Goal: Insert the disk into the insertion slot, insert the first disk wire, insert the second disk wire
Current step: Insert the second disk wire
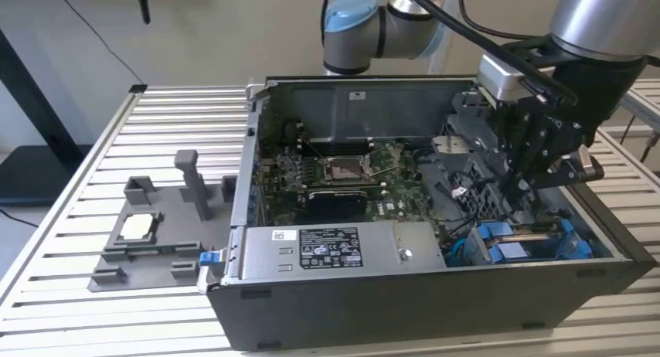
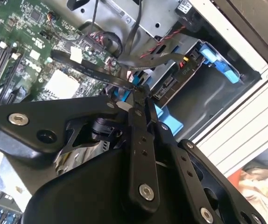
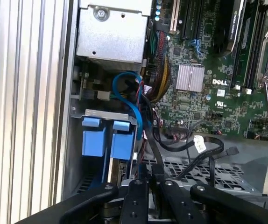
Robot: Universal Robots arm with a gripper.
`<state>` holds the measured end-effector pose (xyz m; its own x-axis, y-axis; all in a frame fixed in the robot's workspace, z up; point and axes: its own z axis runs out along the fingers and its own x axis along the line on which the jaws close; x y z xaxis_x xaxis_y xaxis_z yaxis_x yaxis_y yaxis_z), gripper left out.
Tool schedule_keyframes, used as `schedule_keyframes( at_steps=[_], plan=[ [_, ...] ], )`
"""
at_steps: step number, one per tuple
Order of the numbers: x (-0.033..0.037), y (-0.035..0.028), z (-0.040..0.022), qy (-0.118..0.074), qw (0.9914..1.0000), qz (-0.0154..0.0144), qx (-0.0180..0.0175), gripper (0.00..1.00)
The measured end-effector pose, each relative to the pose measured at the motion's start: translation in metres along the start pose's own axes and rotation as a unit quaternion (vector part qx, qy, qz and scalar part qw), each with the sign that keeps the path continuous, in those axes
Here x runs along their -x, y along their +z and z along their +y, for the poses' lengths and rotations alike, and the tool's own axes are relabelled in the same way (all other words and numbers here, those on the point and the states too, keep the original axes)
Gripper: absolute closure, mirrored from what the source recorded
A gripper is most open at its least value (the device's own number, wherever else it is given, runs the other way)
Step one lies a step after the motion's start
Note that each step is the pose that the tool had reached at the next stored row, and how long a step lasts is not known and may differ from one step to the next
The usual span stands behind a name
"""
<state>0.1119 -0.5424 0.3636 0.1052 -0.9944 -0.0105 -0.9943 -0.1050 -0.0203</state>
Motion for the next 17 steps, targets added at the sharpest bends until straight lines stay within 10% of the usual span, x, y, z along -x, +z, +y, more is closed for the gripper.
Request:
schedule_keyframes(
  at_steps=[6, 17],
  plan=[
    [-0.007, 0.0024, -0.005, 0.001, 0.99998, -0.0008, 0.0069, 0.84],
    [-0.0136, 0.0078, -0.0074, 0.005, 0.99996, 0.0013, 0.0075, 0.84]
  ],
)
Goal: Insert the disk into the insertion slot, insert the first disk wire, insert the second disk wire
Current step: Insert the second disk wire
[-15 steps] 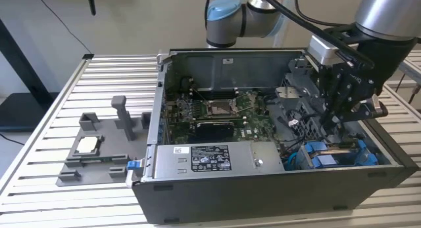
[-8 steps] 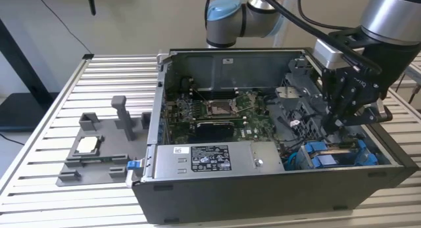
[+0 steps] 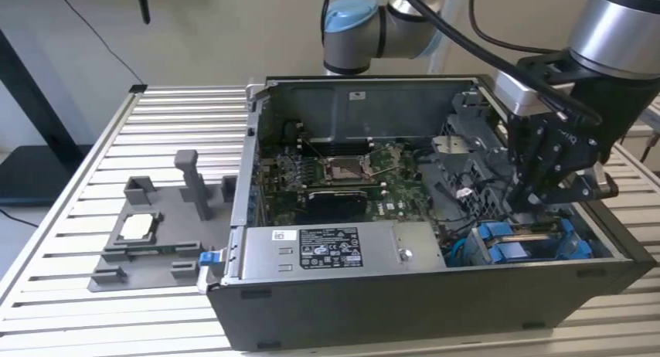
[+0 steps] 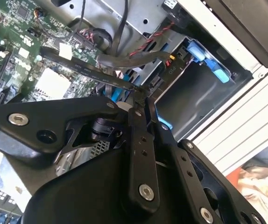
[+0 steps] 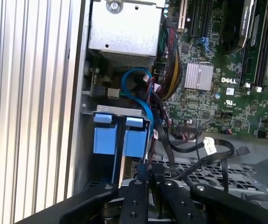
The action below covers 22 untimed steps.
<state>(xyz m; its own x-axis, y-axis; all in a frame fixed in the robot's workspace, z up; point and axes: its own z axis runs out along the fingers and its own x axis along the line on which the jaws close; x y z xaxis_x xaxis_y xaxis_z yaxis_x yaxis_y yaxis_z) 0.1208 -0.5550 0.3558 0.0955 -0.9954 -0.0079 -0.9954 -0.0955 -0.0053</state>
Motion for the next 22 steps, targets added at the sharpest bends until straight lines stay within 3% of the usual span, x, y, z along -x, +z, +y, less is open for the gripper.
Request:
schedule_keyframes(
  at_steps=[22],
  plan=[
    [-0.0082, 0.0103, -0.0071, 0.005, 0.99999, 0.0013, 0.0001, 0.84]
  ],
)
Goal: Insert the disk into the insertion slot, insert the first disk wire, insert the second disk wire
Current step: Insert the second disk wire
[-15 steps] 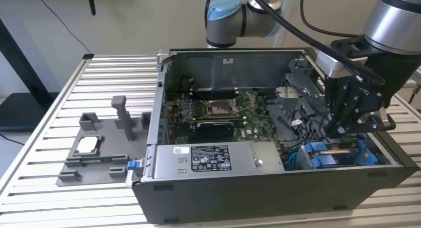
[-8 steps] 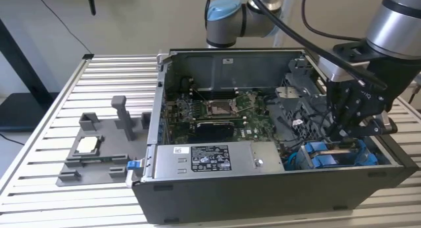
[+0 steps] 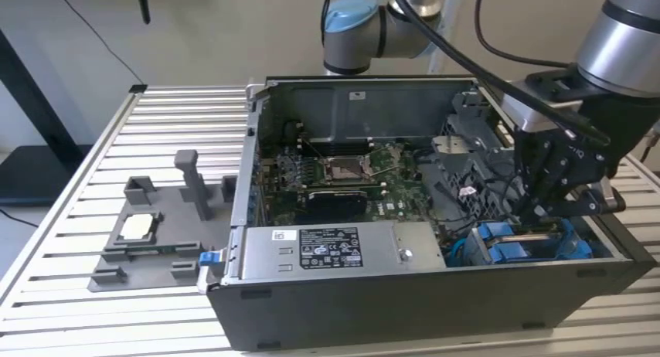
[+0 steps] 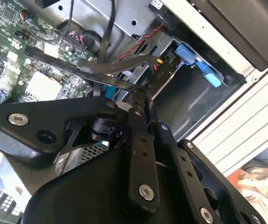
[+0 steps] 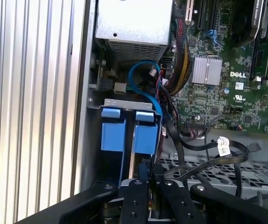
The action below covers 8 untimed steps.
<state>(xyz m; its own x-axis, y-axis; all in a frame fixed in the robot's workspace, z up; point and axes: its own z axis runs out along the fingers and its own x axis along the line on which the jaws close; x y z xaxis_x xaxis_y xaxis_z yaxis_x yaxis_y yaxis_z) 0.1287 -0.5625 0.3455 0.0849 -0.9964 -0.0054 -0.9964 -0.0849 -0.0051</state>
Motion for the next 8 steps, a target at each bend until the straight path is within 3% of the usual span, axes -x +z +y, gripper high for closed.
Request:
schedule_keyframes(
  at_steps=[8],
  plan=[
    [-0.0001, 0.002, -0.0011, 0.002, 1.0, -0.0001, 0.0, 0.84]
  ],
)
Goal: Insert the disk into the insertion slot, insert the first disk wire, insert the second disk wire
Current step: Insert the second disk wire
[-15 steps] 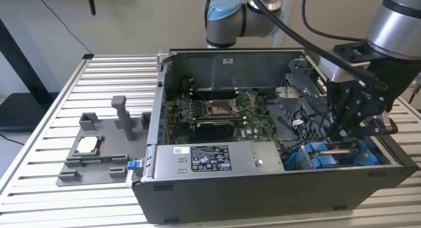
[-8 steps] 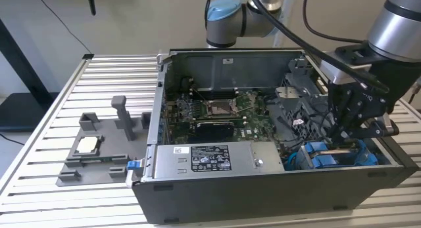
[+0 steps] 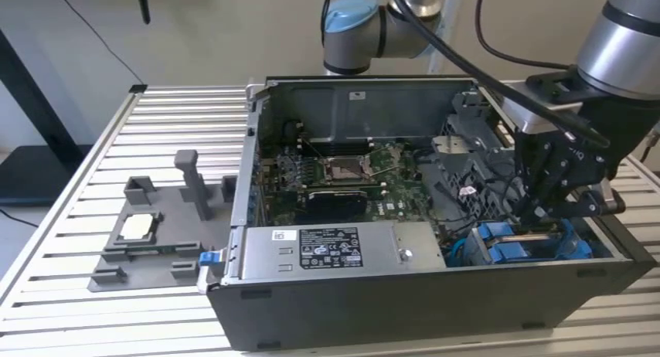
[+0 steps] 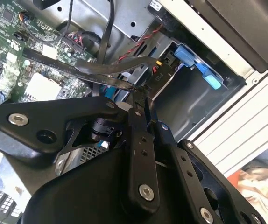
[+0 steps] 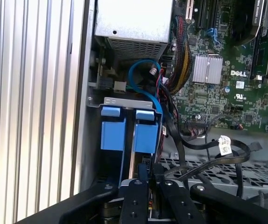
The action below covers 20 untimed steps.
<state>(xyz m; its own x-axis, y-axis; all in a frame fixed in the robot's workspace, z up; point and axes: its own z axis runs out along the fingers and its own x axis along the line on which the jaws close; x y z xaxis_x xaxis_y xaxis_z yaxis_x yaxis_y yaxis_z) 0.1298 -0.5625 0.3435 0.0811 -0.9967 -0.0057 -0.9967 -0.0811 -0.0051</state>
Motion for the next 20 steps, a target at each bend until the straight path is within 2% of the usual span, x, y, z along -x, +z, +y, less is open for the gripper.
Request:
schedule_keyframes(
  at_steps=[20],
  plan=[
    [-0.0002, 0.0058, -0.0015, 0.008, 0.99997, 0.0001, 0.0, 0.84]
  ],
)
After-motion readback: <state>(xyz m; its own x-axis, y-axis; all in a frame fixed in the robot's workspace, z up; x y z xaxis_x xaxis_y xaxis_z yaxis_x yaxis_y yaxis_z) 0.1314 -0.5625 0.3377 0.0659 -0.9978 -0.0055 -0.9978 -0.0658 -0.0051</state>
